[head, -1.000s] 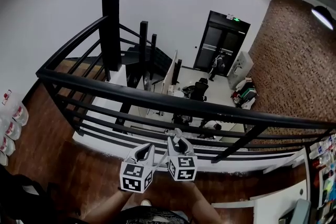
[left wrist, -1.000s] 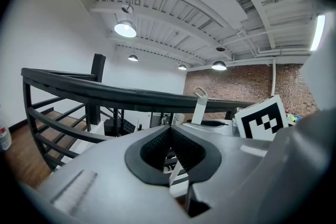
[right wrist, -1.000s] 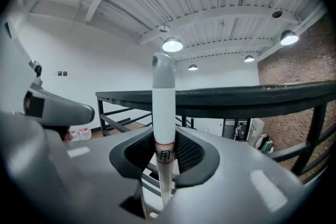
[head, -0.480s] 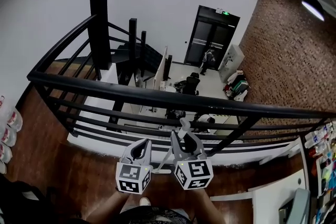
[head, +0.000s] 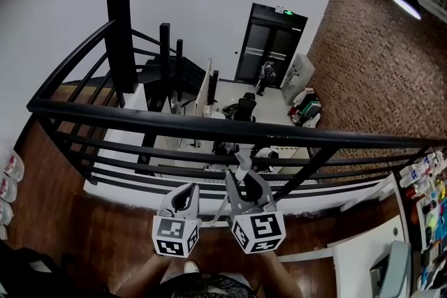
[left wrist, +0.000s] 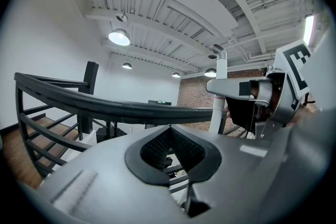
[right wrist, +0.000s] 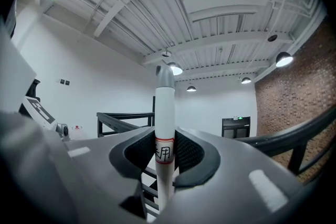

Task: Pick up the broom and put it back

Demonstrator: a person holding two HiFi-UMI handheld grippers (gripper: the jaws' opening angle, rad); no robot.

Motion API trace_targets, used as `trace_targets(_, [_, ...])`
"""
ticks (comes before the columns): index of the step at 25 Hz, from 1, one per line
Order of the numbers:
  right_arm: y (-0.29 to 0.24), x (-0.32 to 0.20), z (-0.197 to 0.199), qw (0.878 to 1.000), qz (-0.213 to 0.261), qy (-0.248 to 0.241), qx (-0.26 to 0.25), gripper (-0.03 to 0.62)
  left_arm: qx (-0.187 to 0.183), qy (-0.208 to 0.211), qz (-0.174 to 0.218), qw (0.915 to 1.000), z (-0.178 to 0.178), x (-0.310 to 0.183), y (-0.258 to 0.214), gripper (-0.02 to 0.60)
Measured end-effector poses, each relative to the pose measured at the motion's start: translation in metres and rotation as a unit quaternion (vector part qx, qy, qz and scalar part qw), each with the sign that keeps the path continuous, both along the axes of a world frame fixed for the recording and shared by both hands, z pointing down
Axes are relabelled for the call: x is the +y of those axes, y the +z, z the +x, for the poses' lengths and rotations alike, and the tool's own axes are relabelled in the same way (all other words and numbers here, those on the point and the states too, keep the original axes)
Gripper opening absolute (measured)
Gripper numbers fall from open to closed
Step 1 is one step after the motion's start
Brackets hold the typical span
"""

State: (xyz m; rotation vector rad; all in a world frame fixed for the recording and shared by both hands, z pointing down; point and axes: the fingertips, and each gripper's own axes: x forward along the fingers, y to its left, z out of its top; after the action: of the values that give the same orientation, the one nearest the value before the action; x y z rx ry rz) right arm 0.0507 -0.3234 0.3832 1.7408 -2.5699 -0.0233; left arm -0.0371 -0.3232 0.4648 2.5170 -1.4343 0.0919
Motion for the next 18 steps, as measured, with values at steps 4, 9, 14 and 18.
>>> trace_targets(4, [0.003,0.000,0.000,1.000,0.000,0.004,0.003,0.088,-0.001,0.007,-0.002,1.0000,0.003,0.001,0.001,0.005])
trace_targets(9, [0.012,-0.003,0.003,1.000,-0.010,0.008,0.001,0.089,-0.001,0.012,0.003,0.9999,0.007,0.001,-0.002,0.005])
trace_targets(14, [0.032,-0.006,0.000,1.000,-0.029,0.011,-0.002,0.087,-0.002,0.014,-0.001,0.9999,0.003,0.006,0.001,0.005])
trace_targets(18, [0.051,-0.010,-0.007,0.999,-0.041,0.011,-0.004,0.088,-0.006,0.009,-0.002,0.9999,-0.007,0.007,0.005,0.005])
